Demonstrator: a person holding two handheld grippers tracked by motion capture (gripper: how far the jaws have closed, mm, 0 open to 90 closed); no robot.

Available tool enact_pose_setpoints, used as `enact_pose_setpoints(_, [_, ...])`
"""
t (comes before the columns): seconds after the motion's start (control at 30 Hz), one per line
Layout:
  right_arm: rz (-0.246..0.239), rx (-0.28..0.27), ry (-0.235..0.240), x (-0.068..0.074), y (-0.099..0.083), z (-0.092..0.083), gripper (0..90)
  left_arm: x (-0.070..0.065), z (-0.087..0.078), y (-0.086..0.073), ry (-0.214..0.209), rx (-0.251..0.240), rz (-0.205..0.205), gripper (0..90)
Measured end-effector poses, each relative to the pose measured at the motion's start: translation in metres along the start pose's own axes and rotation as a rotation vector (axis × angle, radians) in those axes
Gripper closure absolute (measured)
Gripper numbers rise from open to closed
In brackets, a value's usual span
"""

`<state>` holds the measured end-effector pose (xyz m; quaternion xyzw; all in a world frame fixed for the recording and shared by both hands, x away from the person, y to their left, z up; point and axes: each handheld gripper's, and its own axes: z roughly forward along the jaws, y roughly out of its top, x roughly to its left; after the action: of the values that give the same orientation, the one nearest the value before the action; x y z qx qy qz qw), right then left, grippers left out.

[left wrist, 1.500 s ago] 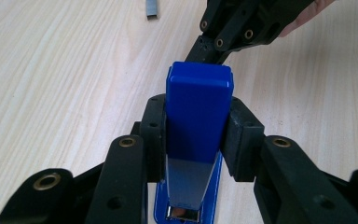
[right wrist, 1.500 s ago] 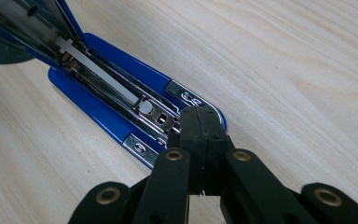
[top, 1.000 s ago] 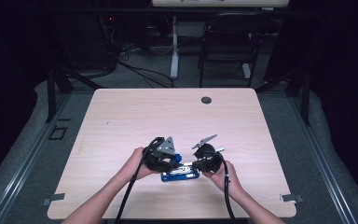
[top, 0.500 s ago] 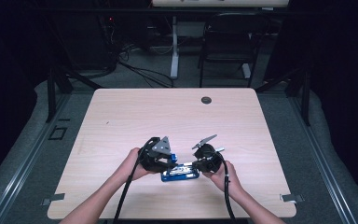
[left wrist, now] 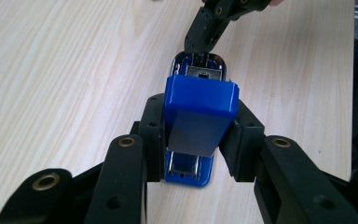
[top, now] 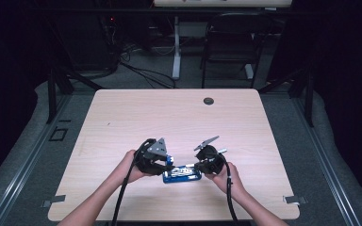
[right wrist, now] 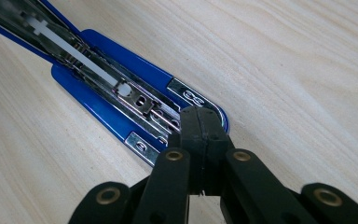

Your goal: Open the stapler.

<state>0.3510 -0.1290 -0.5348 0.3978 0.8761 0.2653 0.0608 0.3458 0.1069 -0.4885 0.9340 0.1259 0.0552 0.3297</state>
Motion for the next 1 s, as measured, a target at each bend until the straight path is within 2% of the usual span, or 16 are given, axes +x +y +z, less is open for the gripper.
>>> enact_pose_setpoints(0.27, [-0.004, 0.006, -0.002, 0.000, 0.000, 0.000, 90.0, 0.001, -0.005, -0.012, 0.006, 0.002, -0.015, 64.7])
enact_pose_setpoints(0.4, [-0.004, 0.004, -0.003, 0.000, 0.000, 0.000, 90.0, 0.000, -0.007, -0.015, 0.013, 0.008, -0.003, 64.7])
enact_pose_setpoints(0.63, [-0.011, 0.011, -0.004, 0.000, 0.000, -0.001, 90.0, 0.002, -0.010, -0.024, 0.000, 0.011, -0.021, 64.7])
enact_pose_setpoints(0.73, [-0.007, 0.005, -0.003, 0.000, 0.000, 0.000, 90.0, 0.002, -0.011, -0.027, -0.003, 0.011, -0.023, 64.7])
enact_pose_setpoints(0.77, [0.022, -0.036, -0.006, 0.002, -0.001, 0.002, 90.0, 0.002, -0.011, -0.028, -0.003, 0.013, -0.025, 64.7])
enact_pose_setpoints(0.8, [-0.007, 0.003, -0.001, 0.000, 0.000, 0.000, 90.0, 0.002, -0.011, -0.029, -0.004, 0.011, -0.030, 64.7])
enact_pose_setpoints(1.0, [-0.001, 0.008, 0.006, -0.001, 0.000, -0.001, 90.0, 0.004, -0.011, -0.034, -0.015, -0.004, -0.040, 64.7])
